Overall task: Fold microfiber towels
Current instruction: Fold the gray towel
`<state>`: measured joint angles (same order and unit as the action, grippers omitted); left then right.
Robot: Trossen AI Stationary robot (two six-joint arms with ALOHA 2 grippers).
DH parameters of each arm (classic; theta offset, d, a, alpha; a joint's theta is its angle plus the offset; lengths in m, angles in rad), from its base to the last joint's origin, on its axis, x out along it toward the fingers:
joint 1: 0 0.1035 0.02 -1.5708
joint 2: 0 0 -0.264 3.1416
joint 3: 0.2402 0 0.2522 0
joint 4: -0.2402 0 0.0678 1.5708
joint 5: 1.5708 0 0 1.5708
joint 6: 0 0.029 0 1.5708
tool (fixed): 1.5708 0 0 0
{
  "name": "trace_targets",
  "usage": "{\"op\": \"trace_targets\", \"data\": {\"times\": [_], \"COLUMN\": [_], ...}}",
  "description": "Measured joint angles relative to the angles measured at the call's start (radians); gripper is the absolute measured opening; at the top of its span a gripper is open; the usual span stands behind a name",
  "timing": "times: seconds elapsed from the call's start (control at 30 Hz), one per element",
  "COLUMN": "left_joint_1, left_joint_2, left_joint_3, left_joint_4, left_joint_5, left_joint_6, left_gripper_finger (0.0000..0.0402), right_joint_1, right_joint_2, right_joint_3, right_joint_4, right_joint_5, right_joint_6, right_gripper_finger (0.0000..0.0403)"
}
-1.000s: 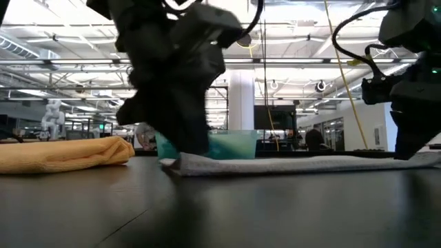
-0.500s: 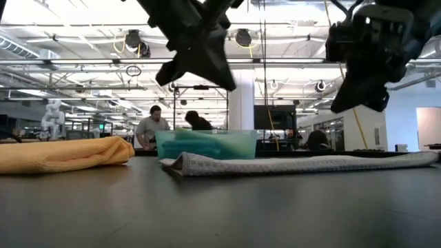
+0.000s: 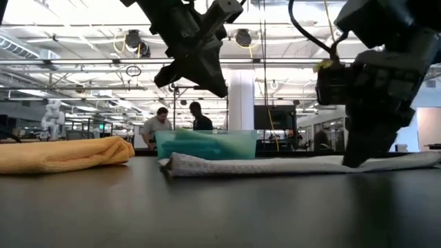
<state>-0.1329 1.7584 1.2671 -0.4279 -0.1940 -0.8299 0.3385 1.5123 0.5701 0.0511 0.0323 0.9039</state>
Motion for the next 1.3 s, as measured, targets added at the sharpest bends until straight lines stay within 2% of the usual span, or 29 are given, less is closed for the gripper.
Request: {"op": "trace_targets", "data": {"times": [0.23,0.43,0.57,0.7,0.83,0.93,1.17,1.3], "left_joint_1": [0.000,0.000,0.000,0.000,0.000,0.000,0.001,0.002], "left_joint_2": [0.000,0.000,0.000,0.000,0.000,0.000,0.000,0.000], "left_joint_3": [0.000,0.000,0.000,0.000,0.000,0.000,0.000,0.000], "left_joint_4": [-0.004,-0.001,0.003,0.007,0.011,0.014,0.014,0.014], "left_joint_5": [0.010,0.011,0.011,0.011,0.011,0.011,0.011,0.011], "left_joint_6": [-0.002,-0.002,-0.002,-0.001,-0.001,-0.001,0.001,0.012], "left_gripper_finger": [0.0009,0.0003,0.0010,0.0003,0.0008,0.0004,0.0007,0.0004], "right_joint_1": [0.070,0.125,0.123,0.121,0.119,0.097,-0.025,-0.107], "right_joint_2": [-0.013,-0.078,-0.180,-0.309,-0.413,-0.476,-0.490,-0.454], "right_joint_3": [0.000,-0.001,-0.005,-0.009,-0.007,-0.006,-0.006,-0.006], "right_joint_4": [-0.065,-0.284,-0.420,-0.546,-0.711,-0.763,-0.963,-0.947], "right_joint_5": [-0.108,-0.145,-0.138,-0.042,0.135,0.245,0.350,0.361], "right_joint_6": [-0.004,-0.053,-0.055,0.032,0.198,0.278,0.285,0.200], "right_gripper_finger": [0.0000,0.0000,0.0000,0.0000,0.0000,0.0000,0.0000,0.0000]}}
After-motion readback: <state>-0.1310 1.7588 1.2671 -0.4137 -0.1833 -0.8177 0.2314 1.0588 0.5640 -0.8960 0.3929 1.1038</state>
